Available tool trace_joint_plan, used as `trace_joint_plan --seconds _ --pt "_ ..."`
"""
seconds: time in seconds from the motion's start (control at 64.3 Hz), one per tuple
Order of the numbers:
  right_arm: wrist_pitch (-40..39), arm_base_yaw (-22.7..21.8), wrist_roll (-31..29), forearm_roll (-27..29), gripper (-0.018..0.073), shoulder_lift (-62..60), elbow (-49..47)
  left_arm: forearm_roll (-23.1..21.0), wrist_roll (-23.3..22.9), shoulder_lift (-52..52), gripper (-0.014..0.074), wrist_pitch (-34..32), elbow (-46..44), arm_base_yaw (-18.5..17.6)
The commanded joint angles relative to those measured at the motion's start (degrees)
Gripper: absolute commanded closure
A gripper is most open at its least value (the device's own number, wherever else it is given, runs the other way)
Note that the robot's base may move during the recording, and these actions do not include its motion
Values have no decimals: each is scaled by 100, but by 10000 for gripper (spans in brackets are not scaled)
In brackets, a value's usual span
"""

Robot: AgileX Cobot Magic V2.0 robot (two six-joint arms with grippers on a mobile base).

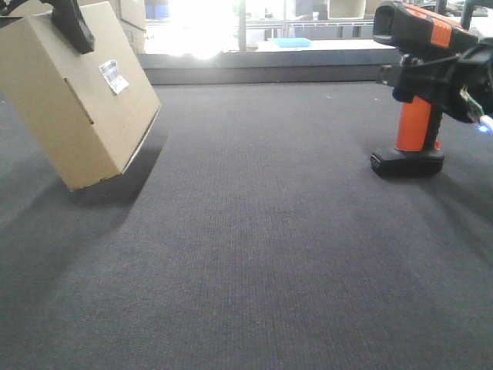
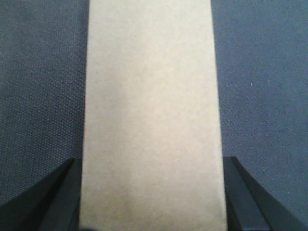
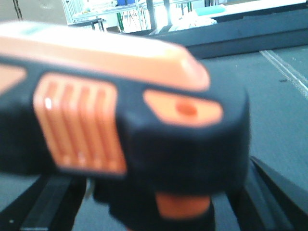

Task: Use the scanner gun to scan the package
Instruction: 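Grasp the orange scanner gun handle with the right gripper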

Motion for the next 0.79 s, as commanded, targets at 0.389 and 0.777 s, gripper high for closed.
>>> trace_joint_plan --seconds 0.389,0.777 --pt "117 13 15 155 148 5 -196 3 -40 -31 582 -154 -9 -27" --pt "116 13 15 110 378 5 -196 3 -40 -31 582 -154 -9 -27"
